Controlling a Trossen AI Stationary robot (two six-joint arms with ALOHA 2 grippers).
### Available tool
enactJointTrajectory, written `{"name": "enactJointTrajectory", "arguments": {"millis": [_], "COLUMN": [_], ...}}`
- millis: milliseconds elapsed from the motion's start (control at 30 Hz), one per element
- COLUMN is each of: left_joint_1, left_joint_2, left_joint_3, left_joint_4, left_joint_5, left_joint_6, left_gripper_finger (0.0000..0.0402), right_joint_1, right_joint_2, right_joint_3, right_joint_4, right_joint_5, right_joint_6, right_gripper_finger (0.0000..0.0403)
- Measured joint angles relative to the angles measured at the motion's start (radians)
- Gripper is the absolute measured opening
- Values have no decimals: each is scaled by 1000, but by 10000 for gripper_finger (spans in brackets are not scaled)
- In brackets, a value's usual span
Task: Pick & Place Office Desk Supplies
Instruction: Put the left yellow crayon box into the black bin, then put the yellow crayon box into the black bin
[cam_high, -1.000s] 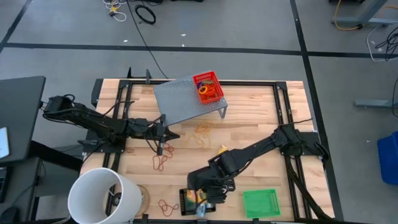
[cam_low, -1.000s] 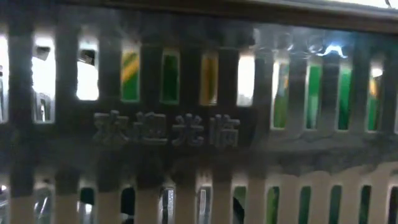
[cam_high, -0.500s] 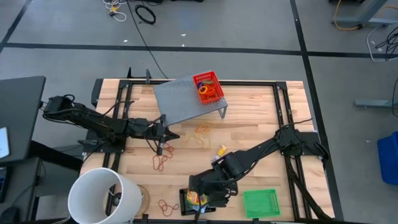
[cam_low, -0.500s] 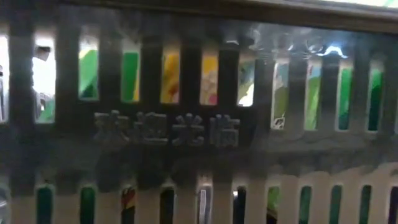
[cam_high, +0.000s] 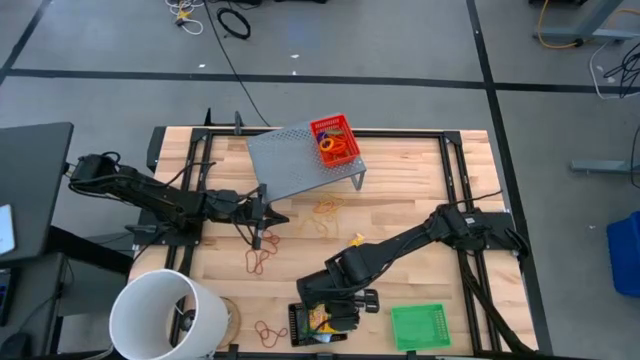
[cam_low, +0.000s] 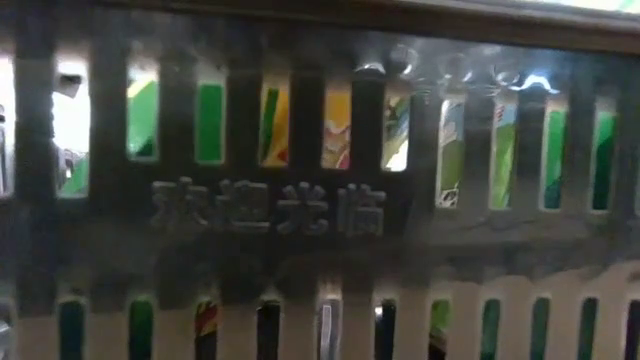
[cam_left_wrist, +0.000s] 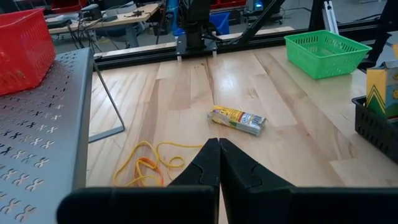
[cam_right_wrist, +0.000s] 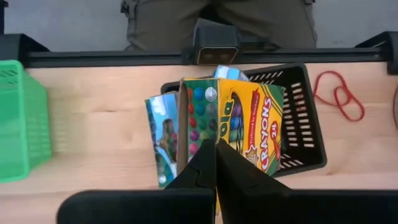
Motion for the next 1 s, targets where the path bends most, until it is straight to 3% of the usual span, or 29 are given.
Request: {"name": "enactJointTrajectory", "arguments": {"millis": [433, 900, 1000], "left_joint_1": [0, 0, -1], "left_joint_2": [0, 0, 0], "left_joint_3": [0, 0, 0], "left_joint_4": [-2, -3, -3], "left_joint_5": [21, 27, 27], "left_joint_6": [1, 1, -3], "left_gripper_finger": [1, 1, 1], "right_joint_1": [-3, -5, -5], "right_joint_2": [13, 13, 9], "right_joint_3": [0, 0, 0], "right_joint_4": [2, 9, 5], "right_joint_5": [-1, 9, 78], "right_joint_6": [111, 129, 198], "right_gripper_finger": [5, 83, 89]}}
